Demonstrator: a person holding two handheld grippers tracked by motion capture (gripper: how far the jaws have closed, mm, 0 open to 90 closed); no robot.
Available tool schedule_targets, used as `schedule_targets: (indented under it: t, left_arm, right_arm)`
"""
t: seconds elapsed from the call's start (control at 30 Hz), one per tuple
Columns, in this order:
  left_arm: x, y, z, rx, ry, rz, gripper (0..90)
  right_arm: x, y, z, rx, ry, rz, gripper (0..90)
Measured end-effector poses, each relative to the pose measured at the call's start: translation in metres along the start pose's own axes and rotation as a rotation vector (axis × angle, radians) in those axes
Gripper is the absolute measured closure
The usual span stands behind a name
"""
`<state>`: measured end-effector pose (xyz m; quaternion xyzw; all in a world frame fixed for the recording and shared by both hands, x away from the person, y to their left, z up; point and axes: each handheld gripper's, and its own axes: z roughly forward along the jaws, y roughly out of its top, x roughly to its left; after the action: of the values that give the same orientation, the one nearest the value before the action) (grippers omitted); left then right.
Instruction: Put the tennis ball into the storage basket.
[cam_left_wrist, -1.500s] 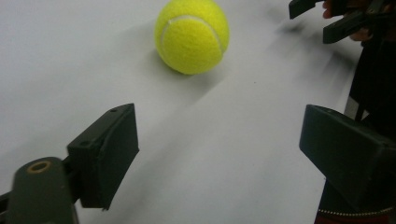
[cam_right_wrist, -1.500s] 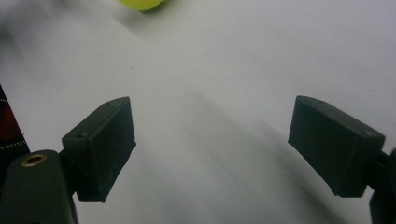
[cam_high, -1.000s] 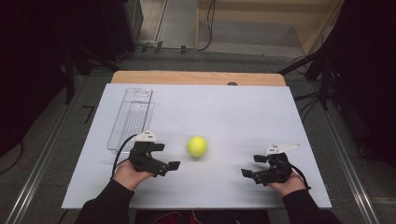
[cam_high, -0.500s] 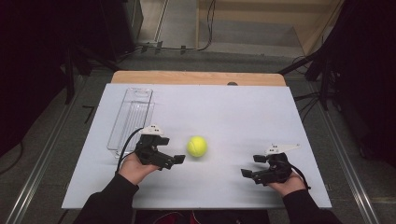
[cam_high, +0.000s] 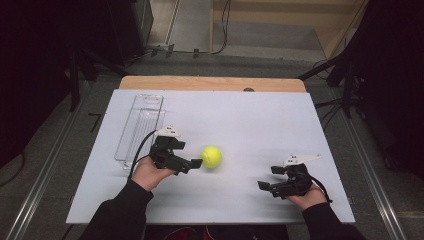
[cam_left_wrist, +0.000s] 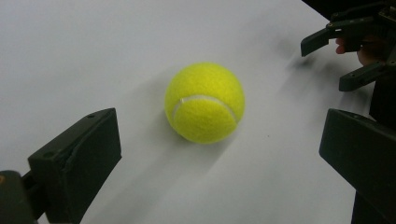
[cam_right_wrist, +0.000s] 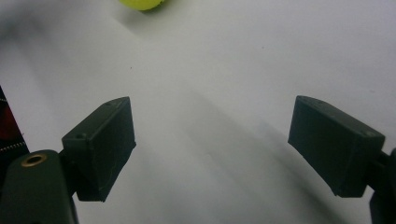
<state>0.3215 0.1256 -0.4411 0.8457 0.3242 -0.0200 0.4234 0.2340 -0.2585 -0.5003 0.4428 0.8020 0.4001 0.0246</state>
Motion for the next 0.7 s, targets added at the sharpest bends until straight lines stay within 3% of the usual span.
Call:
schedule_targets:
  t: [0.7]
  left_arm:
    - [0.003, 0.028, 0.023, 0.003, -0.002, 0.006, 0.0]
  right_arm:
    - [0.0, 0.0, 0.0, -0.002, 0.001, -0.001, 12.8]
